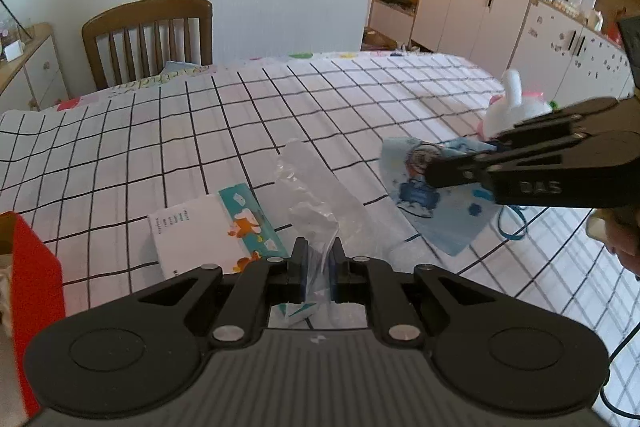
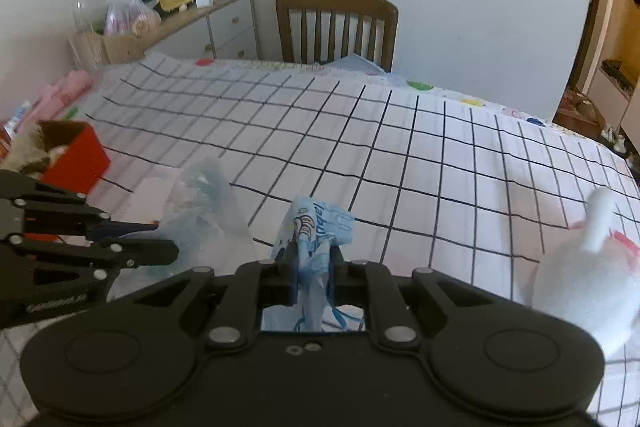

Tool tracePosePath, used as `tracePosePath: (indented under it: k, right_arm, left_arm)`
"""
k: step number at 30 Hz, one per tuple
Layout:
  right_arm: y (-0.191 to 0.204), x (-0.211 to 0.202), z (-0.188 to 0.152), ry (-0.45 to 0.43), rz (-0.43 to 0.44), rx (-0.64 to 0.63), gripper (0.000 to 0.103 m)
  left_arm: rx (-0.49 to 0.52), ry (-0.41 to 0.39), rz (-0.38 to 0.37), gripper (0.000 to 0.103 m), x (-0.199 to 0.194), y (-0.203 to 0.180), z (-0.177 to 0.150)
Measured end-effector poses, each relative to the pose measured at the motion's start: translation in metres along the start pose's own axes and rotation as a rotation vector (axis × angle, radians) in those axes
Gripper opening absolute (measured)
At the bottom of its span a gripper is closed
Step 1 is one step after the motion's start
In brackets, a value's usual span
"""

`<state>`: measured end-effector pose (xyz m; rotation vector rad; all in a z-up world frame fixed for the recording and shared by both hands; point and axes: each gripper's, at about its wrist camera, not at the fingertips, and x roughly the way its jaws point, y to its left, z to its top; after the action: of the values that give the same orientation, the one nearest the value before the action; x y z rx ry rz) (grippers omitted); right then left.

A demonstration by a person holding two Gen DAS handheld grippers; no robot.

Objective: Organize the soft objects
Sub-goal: 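Grasp the clear plastic bag with the left tool while the right tool grasps the blue labubu bag, then lift both bags and carry them over the red tin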

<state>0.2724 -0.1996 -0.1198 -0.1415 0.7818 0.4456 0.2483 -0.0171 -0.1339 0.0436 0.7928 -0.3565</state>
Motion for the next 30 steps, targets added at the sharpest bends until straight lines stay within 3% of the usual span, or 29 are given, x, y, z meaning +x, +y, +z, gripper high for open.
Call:
tracePosePath:
  k: [10, 17, 30]
  right_arm:
    - [0.041, -0.057, 0.01, -0.06, 0.05, -0.026, 0.012]
    - [0.074, -0.083, 0.02, -0.093, 0.084, -0.079, 0.012]
    - [0.127, -0.094, 0.038, -0.13, 0.163, -0.157, 0.012]
  left_arm:
    - [-0.06, -0.046, -0.023, 0.01, -0.056, 0.02, 0.003]
    - [-0.091, -0.095, 0.006, 0.01, -0.1, 0.04, 0.001]
    - [-0.121, -0.181, 0.186, 0.01, -0.175, 0.093, 0.0]
